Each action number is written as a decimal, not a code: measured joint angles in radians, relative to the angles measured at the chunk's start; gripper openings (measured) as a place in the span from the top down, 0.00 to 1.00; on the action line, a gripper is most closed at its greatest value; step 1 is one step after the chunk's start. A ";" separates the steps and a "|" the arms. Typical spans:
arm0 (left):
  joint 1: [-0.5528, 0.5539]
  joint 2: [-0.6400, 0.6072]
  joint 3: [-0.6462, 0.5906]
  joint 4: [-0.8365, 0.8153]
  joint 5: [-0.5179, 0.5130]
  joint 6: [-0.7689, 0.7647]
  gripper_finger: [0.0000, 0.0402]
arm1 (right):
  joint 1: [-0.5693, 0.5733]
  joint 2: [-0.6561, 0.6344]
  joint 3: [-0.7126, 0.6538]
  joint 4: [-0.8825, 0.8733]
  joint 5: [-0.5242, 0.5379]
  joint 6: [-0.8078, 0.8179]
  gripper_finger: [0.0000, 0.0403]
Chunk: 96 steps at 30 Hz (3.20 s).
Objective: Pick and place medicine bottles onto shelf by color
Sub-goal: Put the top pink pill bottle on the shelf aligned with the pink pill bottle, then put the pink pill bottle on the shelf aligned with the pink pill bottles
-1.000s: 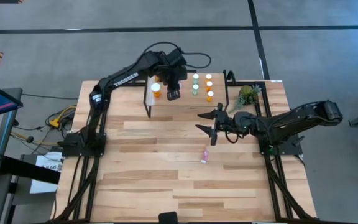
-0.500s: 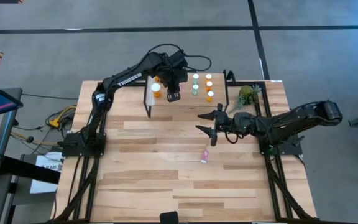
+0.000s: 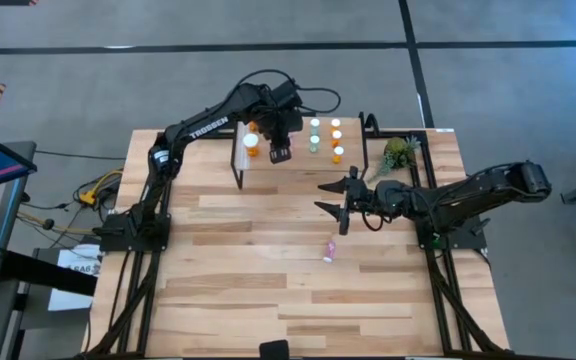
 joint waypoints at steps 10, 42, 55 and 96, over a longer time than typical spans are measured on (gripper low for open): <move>0.001 0.000 0.000 0.003 0.035 0.005 0.72 | 0.000 0.000 0.000 -0.001 0.000 0.005 0.38; 0.019 -0.001 0.000 -0.002 0.014 -0.011 0.72 | 0.000 0.000 0.000 -0.009 -0.001 0.008 0.38; 0.016 0.070 -0.004 -0.007 0.009 -0.013 0.71 | 0.000 0.000 0.000 -0.024 -0.001 0.007 0.38; -0.249 -0.294 -0.037 0.053 -0.060 -0.001 0.62 | 0.068 -0.144 0.000 -0.304 -0.001 -0.013 0.38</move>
